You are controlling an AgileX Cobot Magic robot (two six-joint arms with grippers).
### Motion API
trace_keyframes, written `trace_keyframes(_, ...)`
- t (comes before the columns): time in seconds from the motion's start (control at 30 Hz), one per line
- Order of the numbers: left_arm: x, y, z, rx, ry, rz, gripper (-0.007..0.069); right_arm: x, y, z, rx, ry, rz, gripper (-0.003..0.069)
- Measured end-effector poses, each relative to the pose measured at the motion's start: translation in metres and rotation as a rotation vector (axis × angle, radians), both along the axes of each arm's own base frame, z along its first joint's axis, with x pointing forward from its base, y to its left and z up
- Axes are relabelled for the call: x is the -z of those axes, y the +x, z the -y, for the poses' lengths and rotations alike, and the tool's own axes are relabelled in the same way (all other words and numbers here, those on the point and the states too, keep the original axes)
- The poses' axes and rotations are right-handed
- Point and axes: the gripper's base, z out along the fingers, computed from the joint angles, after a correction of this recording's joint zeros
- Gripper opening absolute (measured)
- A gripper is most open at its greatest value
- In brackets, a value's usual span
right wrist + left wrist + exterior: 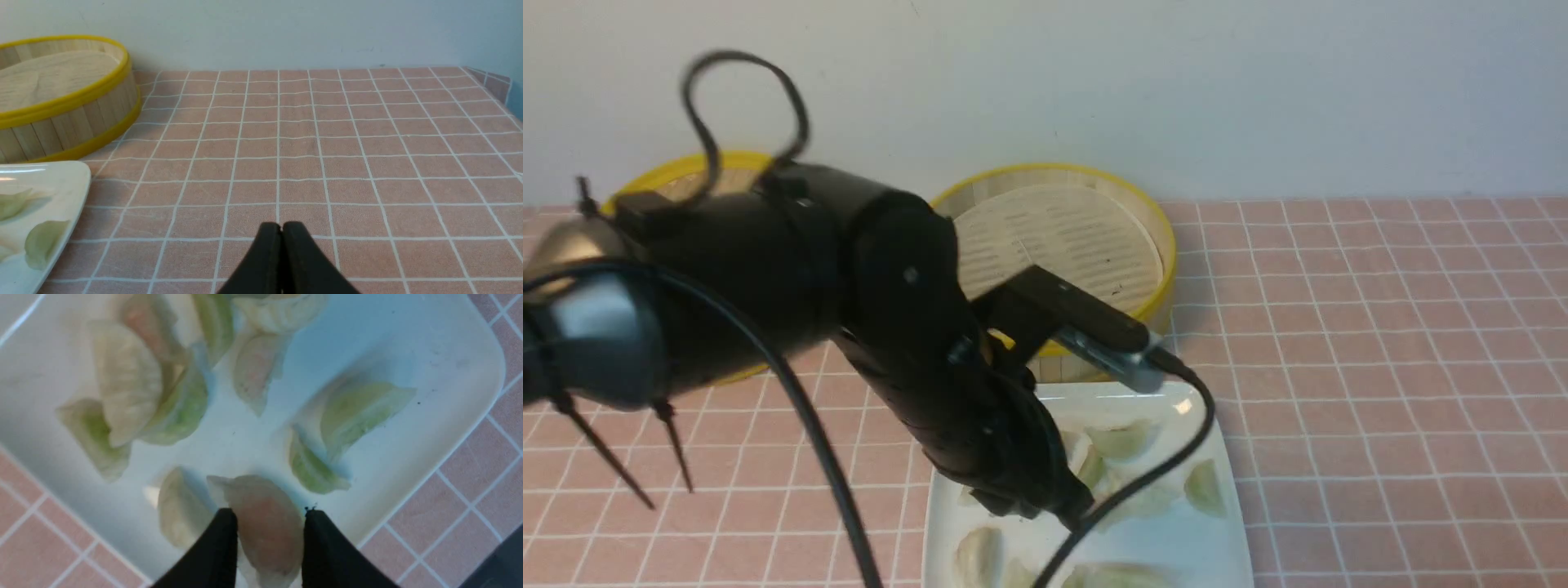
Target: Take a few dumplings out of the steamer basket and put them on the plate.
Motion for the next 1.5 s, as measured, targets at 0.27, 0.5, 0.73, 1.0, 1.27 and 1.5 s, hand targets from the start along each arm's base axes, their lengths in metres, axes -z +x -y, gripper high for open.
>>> trace_keyframes(0.27,0.051,0.014,0.016,0.004,0.079,-0.027,0.0210,0.000,0.000,0.000,0.000,0.000,0.000,-0.0014)
trace_keyframes(0.5,0.052,0.017,0.017,-0.040,0.102,-0.054,0.0419,0.000,0.000,0.000,0.000,0.000,0.000,-0.0014)
trace_keyframes(0.73,-0.024,0.005,-0.004,-0.114,0.078,0.073,0.0167,0.000,0.000,0.000,0.000,0.000,0.000,-0.0014)
trace_keyframes(1.0,-0.142,-0.073,-0.060,-0.128,-0.320,0.450,-0.0006,0.000,0.000,0.000,0.000,0.000,0.000,-0.0014)
trace_keyframes(1.27,-0.172,-0.126,-0.112,-0.134,-0.498,0.633,-0.0006,0.000,0.000,0.000,0.000,0.000,0.000,-0.0014)
trace_keyframes(1.5,-0.191,-0.154,-0.143,-0.140,-0.572,0.757,-0.0006,0.000,0.000,0.000,0.000,0.000,0.000,-0.0014)
